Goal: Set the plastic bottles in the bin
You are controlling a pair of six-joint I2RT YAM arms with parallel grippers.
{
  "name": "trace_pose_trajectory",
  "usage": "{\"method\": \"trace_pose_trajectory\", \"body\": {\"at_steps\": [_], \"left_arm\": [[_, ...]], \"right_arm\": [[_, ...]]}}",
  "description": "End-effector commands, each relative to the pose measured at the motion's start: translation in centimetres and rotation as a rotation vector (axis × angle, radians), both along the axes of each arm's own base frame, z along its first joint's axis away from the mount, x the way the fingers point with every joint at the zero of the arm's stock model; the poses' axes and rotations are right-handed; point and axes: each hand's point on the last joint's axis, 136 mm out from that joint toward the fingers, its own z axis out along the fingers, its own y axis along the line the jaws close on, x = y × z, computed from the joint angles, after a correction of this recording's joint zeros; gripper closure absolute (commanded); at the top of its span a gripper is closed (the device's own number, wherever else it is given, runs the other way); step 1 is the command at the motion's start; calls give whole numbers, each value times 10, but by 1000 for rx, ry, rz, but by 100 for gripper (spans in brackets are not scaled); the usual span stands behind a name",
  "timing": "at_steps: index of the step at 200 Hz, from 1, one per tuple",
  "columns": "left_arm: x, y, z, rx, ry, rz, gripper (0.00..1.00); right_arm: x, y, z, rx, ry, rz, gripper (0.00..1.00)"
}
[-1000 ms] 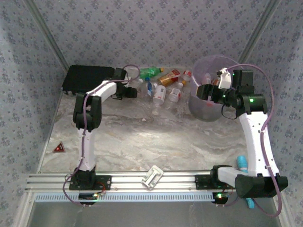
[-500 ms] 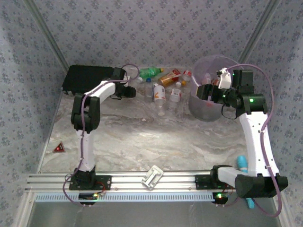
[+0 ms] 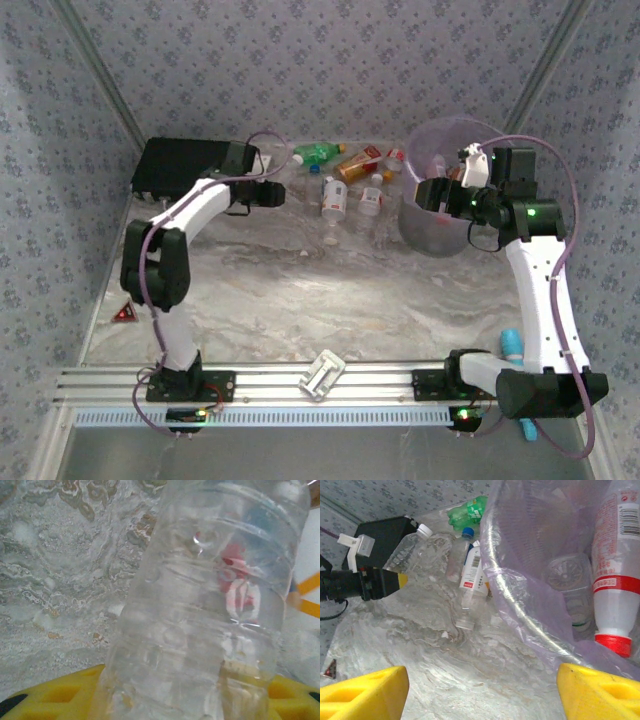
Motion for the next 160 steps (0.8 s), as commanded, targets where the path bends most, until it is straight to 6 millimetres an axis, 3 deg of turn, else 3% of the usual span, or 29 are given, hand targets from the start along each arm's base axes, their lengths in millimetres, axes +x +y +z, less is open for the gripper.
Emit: {"method": "trace_pose_trajectory", "body": {"at_steps": [1,41,73,102,120,160], "left_arm": [[-21,-23,47,-129,-85,-55,44],[-71,-51,97,-327,-174,-123,44],[-107,-73,130,-472,-233,-175,44],[-132,-90,149,-542,-262,-224,44],[-141,-97,157,-563,-280,-244,44],[-154,-117,163,-584,-289,-297,44]], "right_arm": [[-5,22,35,89,-96,72,21],[6,87,62,176,-187,203,19],[25,131,65,225,-197,256,15],[36,168,60,241,-183,316,11],[44,180,52,247,-151,318,9],[56,185,37,256,-92,294,10]]}}
